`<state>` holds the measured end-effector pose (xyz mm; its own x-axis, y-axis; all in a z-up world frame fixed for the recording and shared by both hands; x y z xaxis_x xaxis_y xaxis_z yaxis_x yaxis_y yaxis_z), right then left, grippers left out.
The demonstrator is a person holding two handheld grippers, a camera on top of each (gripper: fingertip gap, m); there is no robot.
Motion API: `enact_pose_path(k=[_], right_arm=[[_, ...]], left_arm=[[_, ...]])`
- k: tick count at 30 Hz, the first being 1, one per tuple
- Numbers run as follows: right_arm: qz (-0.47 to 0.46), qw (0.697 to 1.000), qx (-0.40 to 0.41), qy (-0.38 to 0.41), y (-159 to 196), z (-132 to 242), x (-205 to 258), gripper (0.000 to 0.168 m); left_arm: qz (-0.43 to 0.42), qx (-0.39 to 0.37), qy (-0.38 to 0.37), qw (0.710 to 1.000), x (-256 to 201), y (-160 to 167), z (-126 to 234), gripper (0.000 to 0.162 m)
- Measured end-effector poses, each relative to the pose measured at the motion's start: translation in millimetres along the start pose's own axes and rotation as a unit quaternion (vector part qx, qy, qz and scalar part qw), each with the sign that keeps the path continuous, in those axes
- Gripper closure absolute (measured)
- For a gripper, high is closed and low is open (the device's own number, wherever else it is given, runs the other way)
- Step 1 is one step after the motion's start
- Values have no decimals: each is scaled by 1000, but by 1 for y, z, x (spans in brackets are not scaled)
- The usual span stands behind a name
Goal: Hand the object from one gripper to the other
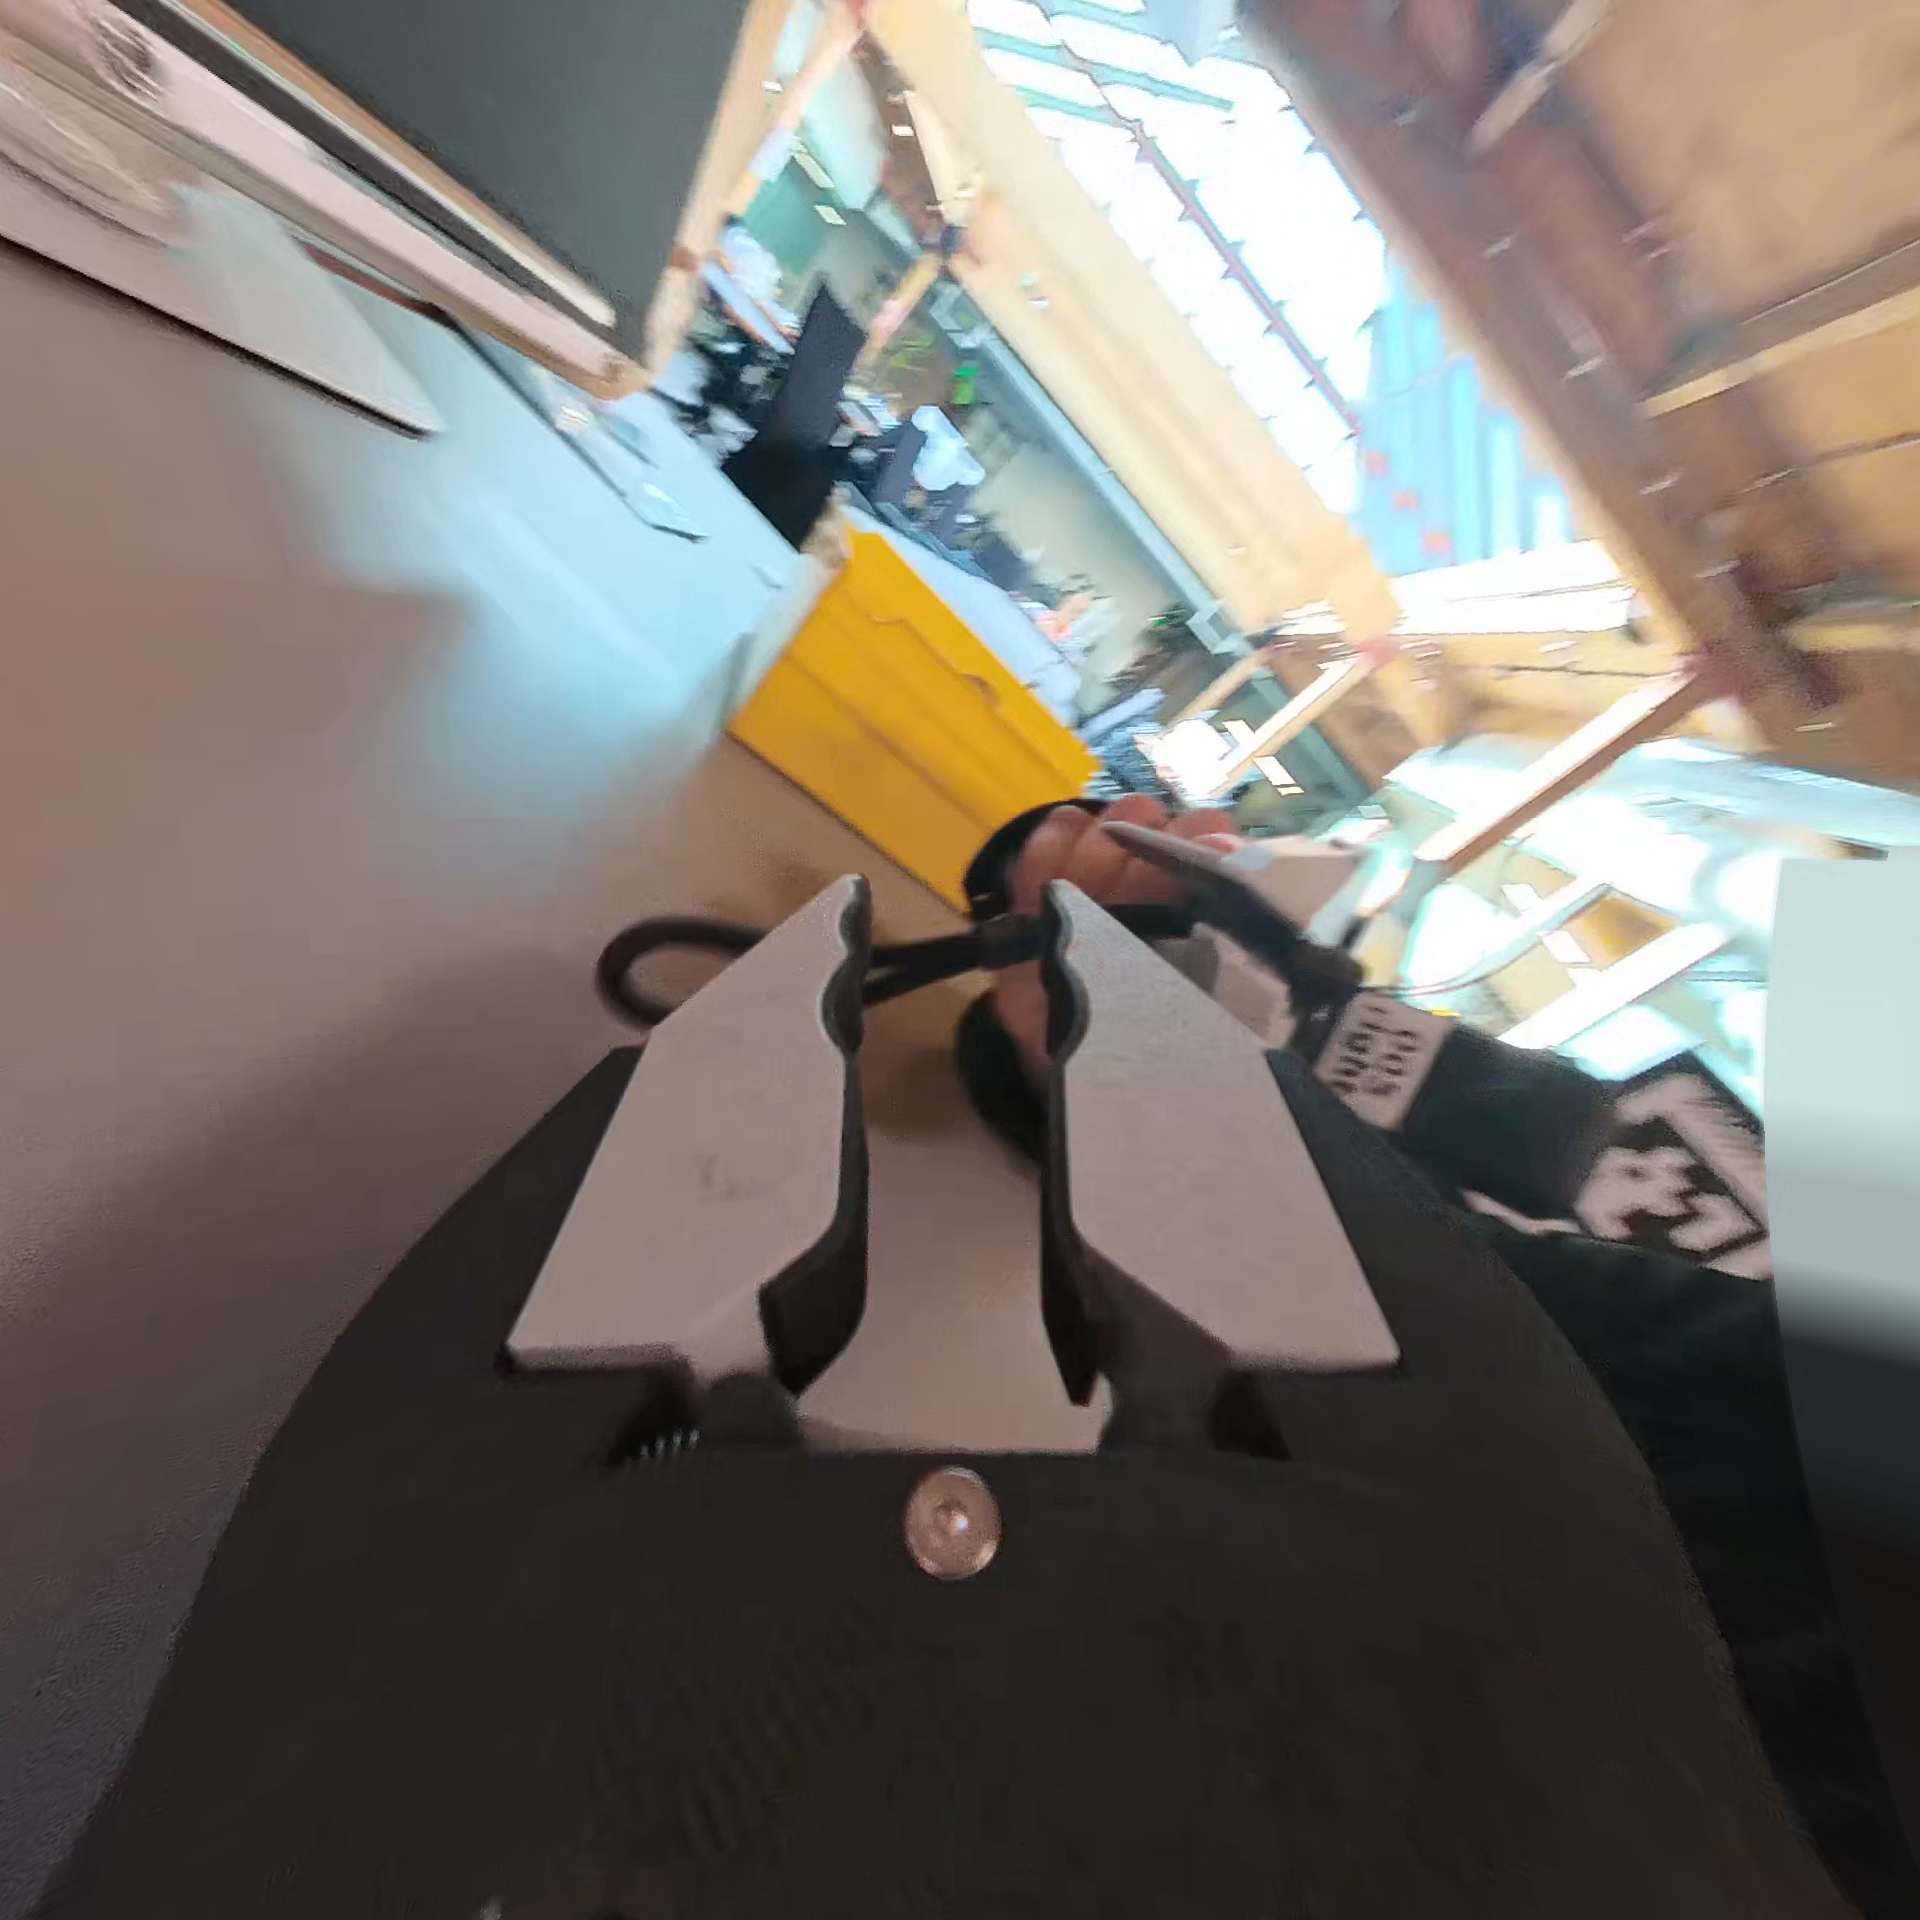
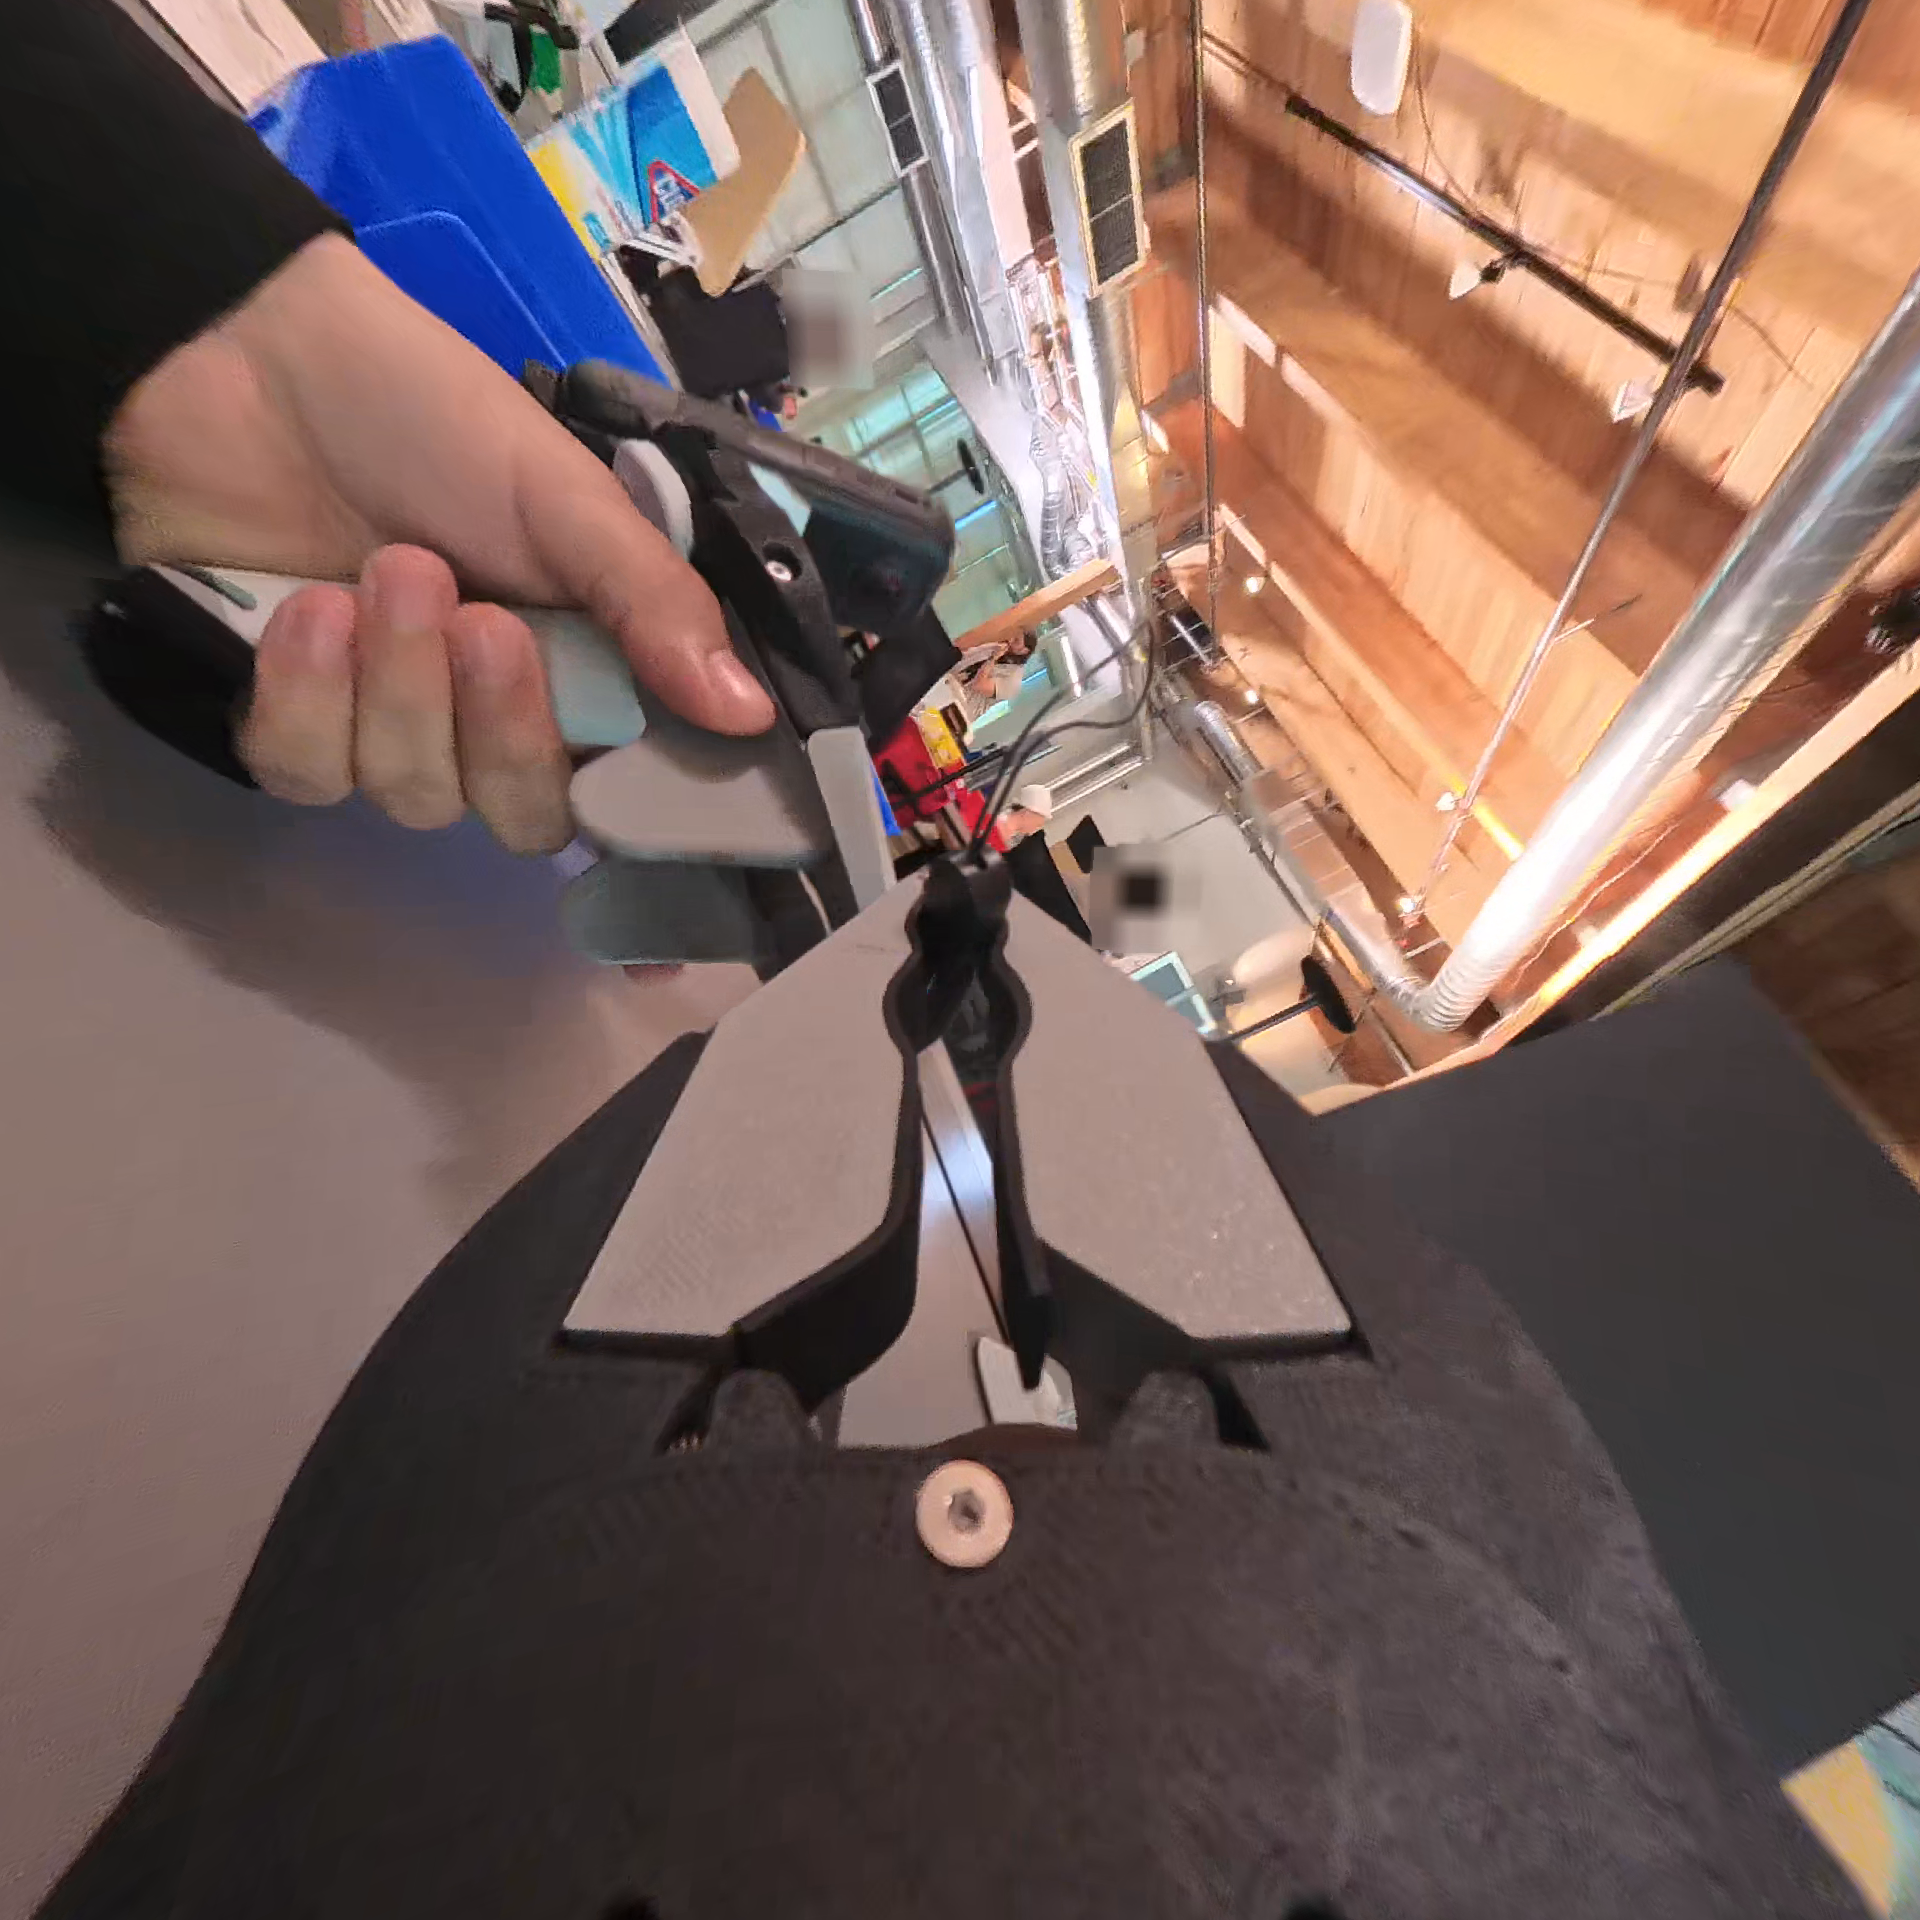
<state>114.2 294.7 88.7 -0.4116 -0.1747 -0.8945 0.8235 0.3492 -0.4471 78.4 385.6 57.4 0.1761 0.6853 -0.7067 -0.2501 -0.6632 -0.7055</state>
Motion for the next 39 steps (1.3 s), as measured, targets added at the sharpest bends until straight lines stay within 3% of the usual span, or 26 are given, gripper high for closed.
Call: enact_pose_path(k=[3,6,12,15,18,23,25,26,28,30,32,34,37,39], right_arm=[[9,1000,-13,-19,-4,0,5,166],[4,1000,-11,-11,-1,0,4,165],[-214,976,-22,-33,28,5,-23,165],[-303,951,-39,-54,36,6,-29,166],[-361,928,-43,-84,41,3,-27,166],[-417,895,-72,-139,36,-1,-20,165],[-435,882,-93,-154,34,1,-21,165],[-444,875,-102,-161,33,1,-22,165],[-459,864,-109,-175,34,2,-22,165],[-467,854,-112,-200,34,3,-19,163],[-471,835,-139,-247,26,8,-17,138],[-479,789,-206,-326,9,23,-17,129],[-485,718,-313,-389,-8,51,-30,126],[-516,686,-358,-368,-1,62,-46,133]], left_arm=[[57,-10,76,995,-9,-3,1,127],[69,-7,75,995,-6,-3,1,128],[51,-13,55,997,-4,-8,6,127],[-65,34,18,997,-10,4,1,122],[-211,36,-77,974,-11,9,-5,113],[-320,30,-148,935,-10,15,-15,110],[-363,36,-177,914,-6,18,-18,127],[-386,37,-187,902,-5,19,-19,153],[-431,39,-200,879,-6,20,-19,158],[-497,11,-257,829,-4,10,-14,159],[-585,-20,-329,741,-2,-2,-5,159],[-662,-54,-385,641,-5,-13,7,159],[-765,-121,-358,521,-27,-11,17,159],[-813,-143,-342,448,-37,-4,20,159]])
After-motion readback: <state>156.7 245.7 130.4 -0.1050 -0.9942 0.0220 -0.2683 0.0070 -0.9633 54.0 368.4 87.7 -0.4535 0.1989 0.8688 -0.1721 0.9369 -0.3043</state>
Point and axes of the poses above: each gripper's, where its closed fingertips meet, z back along the fingers, y out of its underside, x = y × z across the jaws, the point moved 6 cm from there along z, back along the fingers, and after that the axes turned 9 degrees about -y, right-handed, at the moved point
